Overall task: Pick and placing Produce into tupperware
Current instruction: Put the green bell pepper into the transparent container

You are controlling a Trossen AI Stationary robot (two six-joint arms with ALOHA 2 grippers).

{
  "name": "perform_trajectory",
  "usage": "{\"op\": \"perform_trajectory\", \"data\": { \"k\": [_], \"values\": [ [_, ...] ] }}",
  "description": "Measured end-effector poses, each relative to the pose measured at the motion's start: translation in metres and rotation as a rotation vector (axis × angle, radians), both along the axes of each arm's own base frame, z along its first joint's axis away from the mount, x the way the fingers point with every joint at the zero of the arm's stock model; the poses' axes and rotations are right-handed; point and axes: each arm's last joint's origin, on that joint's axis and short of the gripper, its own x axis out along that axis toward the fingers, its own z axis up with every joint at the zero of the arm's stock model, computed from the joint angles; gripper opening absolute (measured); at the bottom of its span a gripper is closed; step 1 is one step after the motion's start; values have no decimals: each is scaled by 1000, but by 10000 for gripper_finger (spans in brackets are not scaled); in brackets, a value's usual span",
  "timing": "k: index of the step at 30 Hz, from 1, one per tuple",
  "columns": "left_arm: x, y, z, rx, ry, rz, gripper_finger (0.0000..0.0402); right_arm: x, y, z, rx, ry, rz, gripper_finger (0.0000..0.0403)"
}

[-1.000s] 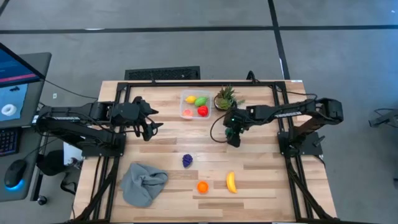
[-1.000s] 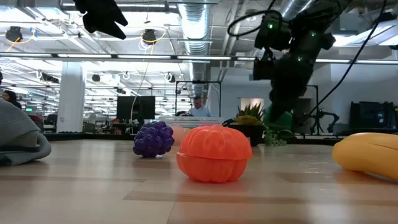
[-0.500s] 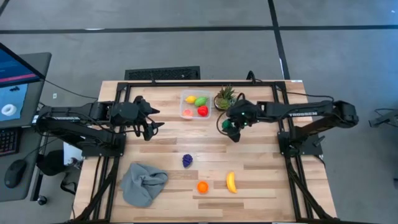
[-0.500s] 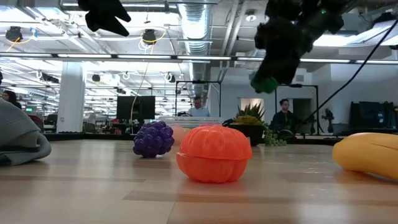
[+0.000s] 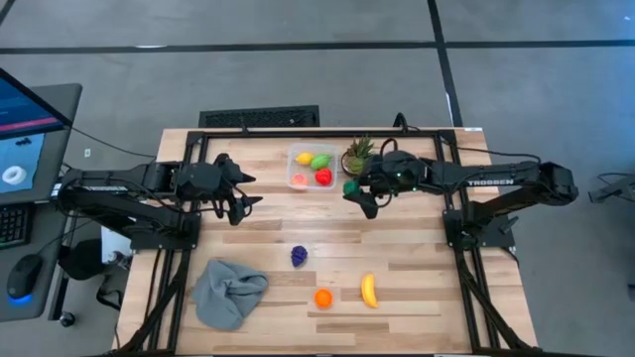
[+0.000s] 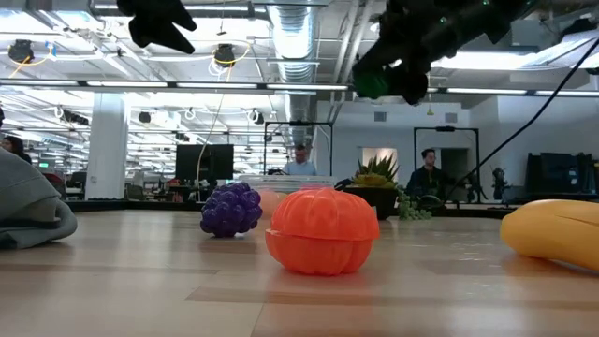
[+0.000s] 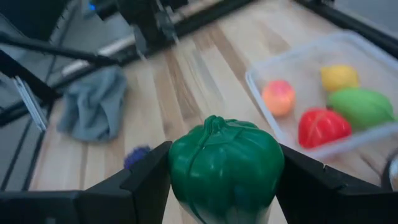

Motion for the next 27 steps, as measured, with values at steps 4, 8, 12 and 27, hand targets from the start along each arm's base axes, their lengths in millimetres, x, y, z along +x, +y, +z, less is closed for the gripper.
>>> {"op": "perform_trajectory", "data": {
  "k": [4,8,12,27],
  "values": [
    [1,0,1,-2,-10,-2,278,3,0,5,-10,-59,0,269],
    [1,0,2,-2,-21,-3,278,5,-1,10,-21,-116,-3,269],
    [1,0,2,-2,-23,-2,278,6,-1,14,-29,-160,-4,269],
    [3,0,5,7,-66,-1,278,19,-5,22,-94,-319,-30,269]
  ]
}}
